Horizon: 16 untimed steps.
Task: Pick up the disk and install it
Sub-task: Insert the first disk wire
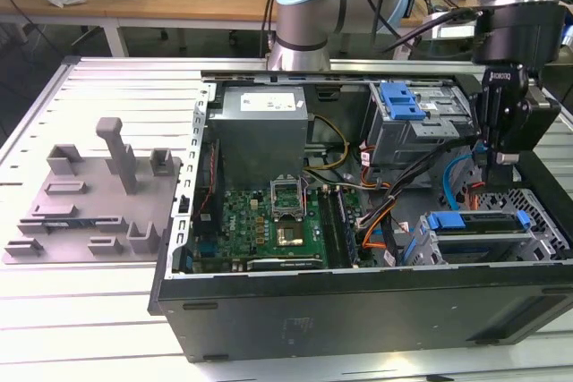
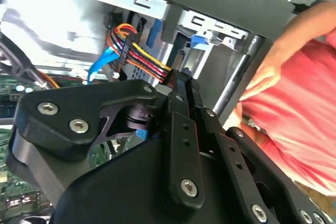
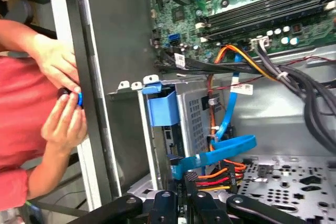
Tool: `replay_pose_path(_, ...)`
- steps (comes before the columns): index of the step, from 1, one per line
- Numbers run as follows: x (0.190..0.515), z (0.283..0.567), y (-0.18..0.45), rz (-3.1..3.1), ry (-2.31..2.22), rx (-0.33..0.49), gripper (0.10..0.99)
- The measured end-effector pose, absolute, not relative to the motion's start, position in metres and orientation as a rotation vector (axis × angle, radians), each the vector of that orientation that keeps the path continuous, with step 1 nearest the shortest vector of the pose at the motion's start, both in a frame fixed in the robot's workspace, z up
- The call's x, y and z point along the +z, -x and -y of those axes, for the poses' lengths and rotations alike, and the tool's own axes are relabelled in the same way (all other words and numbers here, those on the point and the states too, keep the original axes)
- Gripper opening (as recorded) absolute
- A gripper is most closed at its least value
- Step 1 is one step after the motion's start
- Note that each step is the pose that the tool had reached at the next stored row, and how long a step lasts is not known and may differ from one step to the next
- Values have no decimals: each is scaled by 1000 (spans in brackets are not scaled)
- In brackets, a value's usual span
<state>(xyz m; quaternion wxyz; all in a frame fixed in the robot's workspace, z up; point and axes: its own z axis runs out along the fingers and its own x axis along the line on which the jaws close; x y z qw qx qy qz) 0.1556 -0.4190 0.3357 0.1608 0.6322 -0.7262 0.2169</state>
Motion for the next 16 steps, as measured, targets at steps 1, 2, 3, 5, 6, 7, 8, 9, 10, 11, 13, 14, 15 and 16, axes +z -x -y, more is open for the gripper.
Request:
replay_pose_path(1, 336, 419, -155, 2083, -1822, 603, 169)
replay_pose_path(2, 336, 419, -155, 2094, -1840, 583, 169)
replay_pose_path(3, 337, 419, -155, 2103, -1854, 567, 169)
replay_pose_path(5, 337, 419, -155, 2124, -1885, 528, 169)
replay_pose_path(6, 338, 420, -154, 2140, -1906, 500, 169)
replay_pose_path(7, 339, 420, -154, 2155, -1925, 474, 169)
replay_pose_path(8, 339, 421, -153, 2168, -1943, 448, 169)
replay_pose_path(9, 340, 421, -153, 2181, -1958, 425, 169)
replay_pose_path(10, 341, 422, -153, 2190, -1968, 409, 169)
replay_pose_path(11, 341, 424, -153, 2194, -1974, 401, 169)
replay_pose_path(13, 345, 442, -151, 2197, -1981, 392, 169)
replay_pose_path(14, 345, 443, -151, 2198, -1985, 388, 169)
replay_pose_path(15, 346, 444, -151, 2200, -1988, 384, 169)
replay_pose_path(16, 346, 445, -151, 2201, -1992, 380, 169)
